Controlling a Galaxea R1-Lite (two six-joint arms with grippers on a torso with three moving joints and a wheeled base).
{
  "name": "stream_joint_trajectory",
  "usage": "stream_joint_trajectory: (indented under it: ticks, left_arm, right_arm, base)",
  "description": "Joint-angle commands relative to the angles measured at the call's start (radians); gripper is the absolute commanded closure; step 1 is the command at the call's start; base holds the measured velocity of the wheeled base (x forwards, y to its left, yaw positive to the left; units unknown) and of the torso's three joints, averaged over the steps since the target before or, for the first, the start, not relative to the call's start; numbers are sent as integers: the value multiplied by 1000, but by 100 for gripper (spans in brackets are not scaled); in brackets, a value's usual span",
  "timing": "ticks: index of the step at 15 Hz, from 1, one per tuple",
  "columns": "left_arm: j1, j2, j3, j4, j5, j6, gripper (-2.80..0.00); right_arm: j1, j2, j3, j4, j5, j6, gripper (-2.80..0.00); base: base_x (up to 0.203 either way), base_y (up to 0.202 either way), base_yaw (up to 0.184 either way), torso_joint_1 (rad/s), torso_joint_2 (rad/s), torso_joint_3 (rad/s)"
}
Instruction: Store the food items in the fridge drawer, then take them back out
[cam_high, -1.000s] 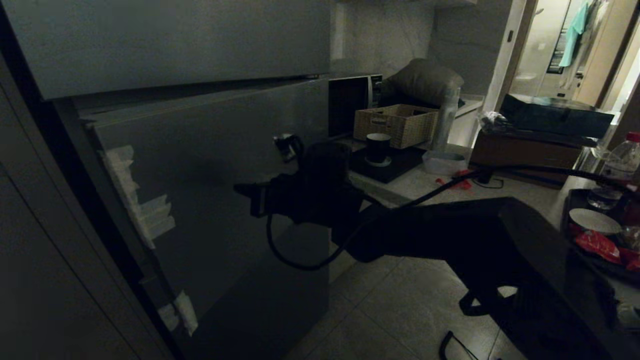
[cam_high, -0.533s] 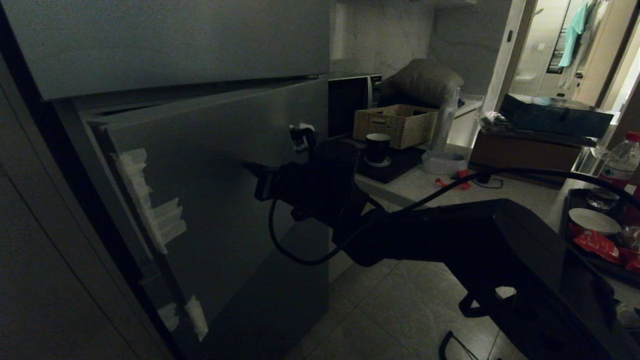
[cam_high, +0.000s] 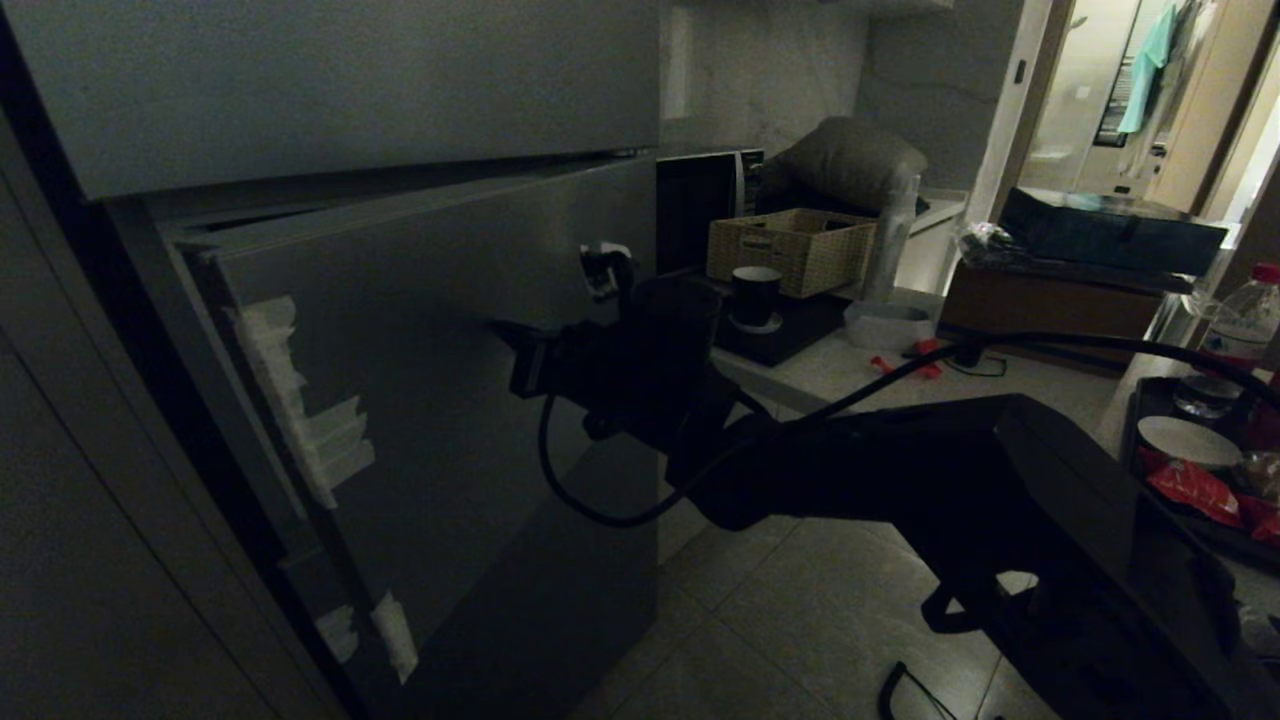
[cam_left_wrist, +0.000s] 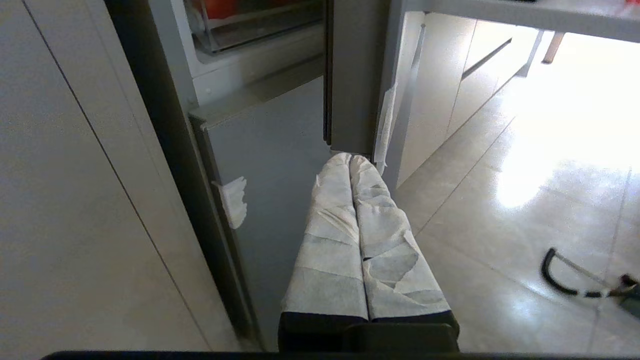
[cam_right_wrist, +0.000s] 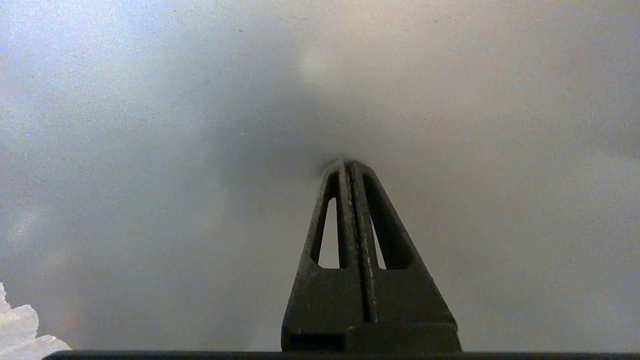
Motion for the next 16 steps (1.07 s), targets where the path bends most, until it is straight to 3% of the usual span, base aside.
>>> stream_joint_trajectory:
  ticks: [1,4,6,8,12,14,16]
  left_arm:
    - [0,0,0,-2,-2,7,0]
    - [0,0,-38,-46,-17,31,0]
    - [-1,47,-171,-49,-81,30,0]
    - [-8,184,-267,-49,-184,2,0]
    - [-33,526,-338,-69,-498,-44,0]
    - [-67,693,-350,-126,-577,-49,0]
    - [-105,869,-362,-222,-596,-45,0]
  right_arm:
    - [2,10,2,-4,-3,0,0]
    - [2,8,10,-7,-12,1,0]
    - [1,11,5,-1,-32,-3,0]
    - [1,13,11,-3,-37,-3,0]
    - [1,21,3,-1,-37,-4,0]
    - [1,27,3,-1,-38,-4,0]
    - [1,27,3,-1,-38,-4,0]
  base:
    - [0,0,0,0,0,0]
    - [0,0,0,0,0,0]
    - [0,0,0,0,0,0]
    - [0,0,0,0,0,0]
    - [0,0,0,0,0,0]
    - [0,0,0,0,0,0]
    - [0,0,0,0,0,0]
